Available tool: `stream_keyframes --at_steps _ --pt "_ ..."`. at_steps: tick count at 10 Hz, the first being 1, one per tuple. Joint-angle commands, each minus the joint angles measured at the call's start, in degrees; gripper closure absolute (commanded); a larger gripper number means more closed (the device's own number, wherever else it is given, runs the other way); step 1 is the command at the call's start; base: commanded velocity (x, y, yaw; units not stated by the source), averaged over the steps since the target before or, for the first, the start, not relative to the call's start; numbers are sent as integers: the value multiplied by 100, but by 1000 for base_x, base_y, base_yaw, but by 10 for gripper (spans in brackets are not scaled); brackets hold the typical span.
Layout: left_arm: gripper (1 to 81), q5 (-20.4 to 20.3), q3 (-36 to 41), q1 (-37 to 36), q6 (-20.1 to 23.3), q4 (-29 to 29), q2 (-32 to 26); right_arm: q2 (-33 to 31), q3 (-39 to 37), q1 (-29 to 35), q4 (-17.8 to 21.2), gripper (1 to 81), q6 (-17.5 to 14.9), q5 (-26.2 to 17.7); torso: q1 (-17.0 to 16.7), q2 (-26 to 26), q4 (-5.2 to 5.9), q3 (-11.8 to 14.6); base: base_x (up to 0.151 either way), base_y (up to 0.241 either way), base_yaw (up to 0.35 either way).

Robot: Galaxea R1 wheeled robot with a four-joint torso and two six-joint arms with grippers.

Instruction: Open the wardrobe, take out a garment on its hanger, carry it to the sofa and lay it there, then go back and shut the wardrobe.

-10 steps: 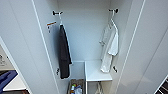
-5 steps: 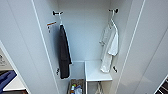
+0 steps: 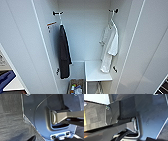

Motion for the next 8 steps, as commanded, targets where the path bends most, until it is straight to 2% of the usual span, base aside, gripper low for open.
stream_keyframes --at_steps 1,2,3,4,5,8 --pt "10 477 -149 -304 581 -712 -27 100 -105 191 -52 10 -10 -331 0 0 0 0 0 0 0" --pt "10 425 -237 -304 1655 -1637 -9 232 -317 165 -43 10 -10 -393 0 -2 0 0 0 0 0" --pt "10 252 -246 -304 2935 -2691 -35 398 -613 147 -52 10 -9 -428 -1 -2 0 0 0 0 0" --pt "10 56 -246 -304 3959 -3504 -18 565 -912 94 -61 10 -10 -489 -1 -2 0 0 0 0 0" --pt "10 46 -254 -321 4378 -3807 34 671 -1123 24 -61 10 -10 -516 -1 -2 0 0 0 0 0" --pt "10 47 -483 -391 4424 -3817 87 681 -1337 -135 -280 10 -10 -516 -1 -2 0 2 0 0 0"
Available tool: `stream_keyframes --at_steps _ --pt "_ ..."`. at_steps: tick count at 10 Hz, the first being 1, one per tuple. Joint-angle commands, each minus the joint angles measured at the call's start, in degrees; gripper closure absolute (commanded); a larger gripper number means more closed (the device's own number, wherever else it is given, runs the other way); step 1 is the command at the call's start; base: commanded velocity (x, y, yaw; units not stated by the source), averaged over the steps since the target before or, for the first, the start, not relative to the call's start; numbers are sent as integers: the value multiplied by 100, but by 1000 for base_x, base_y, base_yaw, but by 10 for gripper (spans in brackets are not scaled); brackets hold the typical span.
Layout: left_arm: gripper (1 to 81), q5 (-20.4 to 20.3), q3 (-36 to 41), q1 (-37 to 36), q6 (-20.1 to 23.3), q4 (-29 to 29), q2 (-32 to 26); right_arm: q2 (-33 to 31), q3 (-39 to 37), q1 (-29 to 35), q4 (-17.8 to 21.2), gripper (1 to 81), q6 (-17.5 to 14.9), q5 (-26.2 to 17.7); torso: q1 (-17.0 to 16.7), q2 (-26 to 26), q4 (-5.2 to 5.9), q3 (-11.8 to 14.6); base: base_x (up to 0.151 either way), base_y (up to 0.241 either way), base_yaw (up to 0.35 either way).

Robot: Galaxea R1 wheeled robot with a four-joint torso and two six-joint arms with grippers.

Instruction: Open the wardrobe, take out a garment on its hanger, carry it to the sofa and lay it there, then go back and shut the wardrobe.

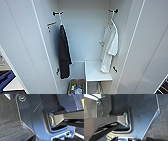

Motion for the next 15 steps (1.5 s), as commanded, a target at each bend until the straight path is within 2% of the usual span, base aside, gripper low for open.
stream_keyframes --at_steps 1,11,15 --pt "10 297 -197 -308 124 -73 49 63 -36 111 -213 10 -6 -360 1 0 0 0 0 0 0" --pt "10 288 -249 -300 159 -73 234 80 -54 102 -248 10 -68 -281 1 0 0 0 0 0 0" --pt "10 288 -249 -291 159 -73 234 80 -54 102 -248 10 -68 -272 1 -6 0 5 86 0 0"
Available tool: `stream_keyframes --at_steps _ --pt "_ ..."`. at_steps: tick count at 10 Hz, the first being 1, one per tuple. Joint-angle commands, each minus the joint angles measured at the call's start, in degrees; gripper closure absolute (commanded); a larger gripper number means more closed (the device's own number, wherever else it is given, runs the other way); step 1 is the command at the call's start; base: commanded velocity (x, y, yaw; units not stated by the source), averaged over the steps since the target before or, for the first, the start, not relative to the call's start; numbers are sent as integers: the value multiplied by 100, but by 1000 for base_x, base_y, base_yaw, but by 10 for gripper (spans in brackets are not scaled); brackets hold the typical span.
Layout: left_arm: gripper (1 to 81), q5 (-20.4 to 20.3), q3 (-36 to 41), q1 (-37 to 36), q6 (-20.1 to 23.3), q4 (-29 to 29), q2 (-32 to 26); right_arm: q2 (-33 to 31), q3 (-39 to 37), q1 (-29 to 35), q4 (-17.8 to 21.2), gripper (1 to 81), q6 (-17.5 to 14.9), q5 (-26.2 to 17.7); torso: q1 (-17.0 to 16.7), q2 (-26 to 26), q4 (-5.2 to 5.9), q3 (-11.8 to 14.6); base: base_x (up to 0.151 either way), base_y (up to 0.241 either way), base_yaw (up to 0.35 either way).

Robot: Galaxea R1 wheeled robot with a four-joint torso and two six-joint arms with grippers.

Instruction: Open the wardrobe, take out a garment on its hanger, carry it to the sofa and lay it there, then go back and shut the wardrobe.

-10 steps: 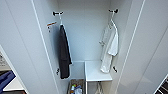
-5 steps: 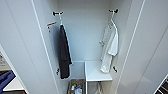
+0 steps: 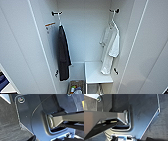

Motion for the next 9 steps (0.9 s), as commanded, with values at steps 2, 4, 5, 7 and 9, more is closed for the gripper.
stream_keyframes --at_steps 2,4,5,7,9 --pt "10 356 4 -236 28 -29 -24 19 12 150 -17 10 -21 -327 1 0 0 0 110 0 0" --pt "10 356 4 -236 28 -29 -24 19 12 150 -17 10 -21 -327 1 0 0 0 112 0 0" --pt "10 356 4 -236 28 -29 -24 19 12 141 -25 10 -13 -318 1 0 0 0 112 0 0" --pt "10 348 4 -236 28 -29 -24 19 12 132 -16 10 -21 -309 1 0 0 0 113 0 0" --pt "10 348 4 -236 28 -29 -24 28 21 132 -16 10 -21 -309 1 0 0 0 112 0 0"
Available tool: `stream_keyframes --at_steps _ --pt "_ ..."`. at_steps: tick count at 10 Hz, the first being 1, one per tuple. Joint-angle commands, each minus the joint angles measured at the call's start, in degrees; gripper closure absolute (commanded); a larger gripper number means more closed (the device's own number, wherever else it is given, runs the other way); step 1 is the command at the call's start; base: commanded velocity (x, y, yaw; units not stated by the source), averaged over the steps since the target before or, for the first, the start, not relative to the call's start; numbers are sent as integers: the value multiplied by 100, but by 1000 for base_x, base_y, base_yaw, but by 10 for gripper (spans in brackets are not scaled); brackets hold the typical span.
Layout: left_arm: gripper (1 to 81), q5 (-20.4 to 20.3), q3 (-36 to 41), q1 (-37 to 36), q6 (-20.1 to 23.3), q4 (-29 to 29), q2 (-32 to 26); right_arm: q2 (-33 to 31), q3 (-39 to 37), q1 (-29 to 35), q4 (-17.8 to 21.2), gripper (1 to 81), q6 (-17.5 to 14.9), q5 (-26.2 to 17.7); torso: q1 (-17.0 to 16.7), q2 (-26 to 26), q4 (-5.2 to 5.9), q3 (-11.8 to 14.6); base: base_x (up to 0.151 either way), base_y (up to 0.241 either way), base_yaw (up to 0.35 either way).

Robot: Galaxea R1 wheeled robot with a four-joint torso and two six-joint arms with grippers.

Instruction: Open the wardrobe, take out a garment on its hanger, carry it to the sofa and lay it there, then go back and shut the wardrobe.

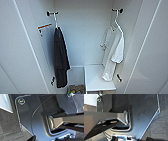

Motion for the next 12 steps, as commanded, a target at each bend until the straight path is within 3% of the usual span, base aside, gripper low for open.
stream_keyframes --at_steps 1,12 --pt "10 370 4 -208 28 -29 -18 28 23 160 -25 10 -21 -320 0 0 0 0 113 0 0" --pt "10 362 4 -208 45 24 35 28 14 151 -34 10 -21 -320 0 0 0 0 113 0 0"
